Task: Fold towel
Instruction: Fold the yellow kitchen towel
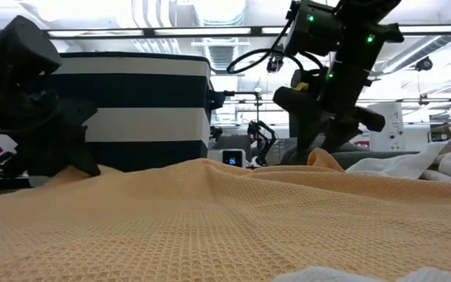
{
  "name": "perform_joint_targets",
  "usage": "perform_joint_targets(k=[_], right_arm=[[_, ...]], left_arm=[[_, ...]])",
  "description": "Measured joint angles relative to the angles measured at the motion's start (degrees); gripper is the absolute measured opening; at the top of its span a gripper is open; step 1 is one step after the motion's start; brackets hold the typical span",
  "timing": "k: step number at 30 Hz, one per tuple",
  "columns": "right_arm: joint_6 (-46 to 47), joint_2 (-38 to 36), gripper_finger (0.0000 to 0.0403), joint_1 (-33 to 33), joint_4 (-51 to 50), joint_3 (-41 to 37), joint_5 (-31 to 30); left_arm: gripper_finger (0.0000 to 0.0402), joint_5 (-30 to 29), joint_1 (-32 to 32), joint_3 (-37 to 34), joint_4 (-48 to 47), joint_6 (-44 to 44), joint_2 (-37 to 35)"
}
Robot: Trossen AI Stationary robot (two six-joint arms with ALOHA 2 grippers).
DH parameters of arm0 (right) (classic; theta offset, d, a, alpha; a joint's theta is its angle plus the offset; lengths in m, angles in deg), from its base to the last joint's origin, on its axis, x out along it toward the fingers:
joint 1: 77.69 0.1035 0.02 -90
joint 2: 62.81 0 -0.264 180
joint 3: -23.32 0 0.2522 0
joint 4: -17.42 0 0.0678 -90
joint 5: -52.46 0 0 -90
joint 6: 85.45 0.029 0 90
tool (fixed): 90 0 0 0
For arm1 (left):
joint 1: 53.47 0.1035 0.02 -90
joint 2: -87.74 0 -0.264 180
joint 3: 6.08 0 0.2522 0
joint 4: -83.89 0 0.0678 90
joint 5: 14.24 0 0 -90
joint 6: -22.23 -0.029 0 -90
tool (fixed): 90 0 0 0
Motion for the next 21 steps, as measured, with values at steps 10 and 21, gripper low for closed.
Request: perform_joint_targets(k=[10, 21], right_arm=[[4.9, 2.8, 0.0167, -1.0, -3.6, -0.3, 3.0], [-2.4, 4.9, 0.0071, -1.3, 0.3, -0.4, -3.5]], left_arm=[[0.0016, -0.1, 0.0, 0.0, 3.9, -1.6, 4.4], [0.0002, 0.5, -1.5, 5.8, 5.8, -12.3, 2.6]])
